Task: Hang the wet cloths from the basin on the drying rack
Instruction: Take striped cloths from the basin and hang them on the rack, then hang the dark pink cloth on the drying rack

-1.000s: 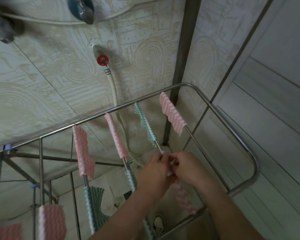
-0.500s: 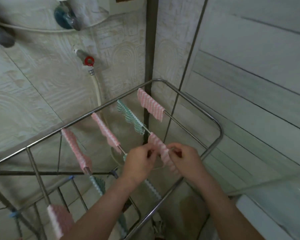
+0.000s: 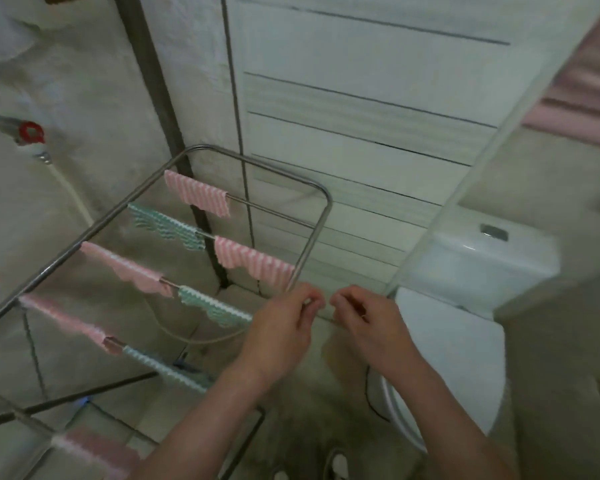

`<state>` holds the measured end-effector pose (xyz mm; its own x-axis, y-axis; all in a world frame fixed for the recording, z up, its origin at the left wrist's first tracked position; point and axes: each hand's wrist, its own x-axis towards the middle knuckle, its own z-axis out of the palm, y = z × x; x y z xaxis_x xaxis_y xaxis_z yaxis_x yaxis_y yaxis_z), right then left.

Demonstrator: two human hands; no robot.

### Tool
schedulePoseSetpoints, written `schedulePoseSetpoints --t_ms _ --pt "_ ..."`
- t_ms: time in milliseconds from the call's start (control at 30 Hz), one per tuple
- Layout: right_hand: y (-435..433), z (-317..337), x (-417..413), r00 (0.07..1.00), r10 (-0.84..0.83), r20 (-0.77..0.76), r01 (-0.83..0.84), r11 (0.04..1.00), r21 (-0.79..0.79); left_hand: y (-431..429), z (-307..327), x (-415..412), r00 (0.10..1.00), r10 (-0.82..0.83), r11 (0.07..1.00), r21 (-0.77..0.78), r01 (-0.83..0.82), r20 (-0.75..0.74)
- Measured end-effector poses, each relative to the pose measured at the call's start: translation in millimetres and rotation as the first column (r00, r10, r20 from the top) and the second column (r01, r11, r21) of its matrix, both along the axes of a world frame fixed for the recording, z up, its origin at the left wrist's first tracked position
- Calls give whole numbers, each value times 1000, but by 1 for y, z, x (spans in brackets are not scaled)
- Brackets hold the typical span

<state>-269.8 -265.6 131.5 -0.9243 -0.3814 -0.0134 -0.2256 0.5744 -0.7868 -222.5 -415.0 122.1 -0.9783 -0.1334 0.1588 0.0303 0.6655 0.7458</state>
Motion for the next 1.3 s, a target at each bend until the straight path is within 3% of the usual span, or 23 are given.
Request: schedulePoseSetpoints --t_ms 167,333,533,733,967,1100,1300 --pt "84 2 43 985 -170 6 170 984 44 77 -6 11 954 -291 955 -41 294 65" --pt "173 -11 98 936 -351 31 346 932 104 157 -11 39 870 -468 868 -104 485 152" --pt "286 -45 193 802 -593 65 585 803 109 271 -34 98 669 -718 671 -61 739 191" --pt "373 -108 273 625 -742 241 699 670 251 370 -82 158 482 -824 481 -85 873 297" --pt "461 -172 301 474 -863 172 758 500 420 451 -140 176 311 -831 288 -123 950 462" --pt "489 -186 294 349 -894 281 848 429 312 482 -164 172 312 -805 307 -96 947 505" --pt "499 -209 298 317 -837 446 818 480 318 510 -189 166 428 -713 541 48 840 555"
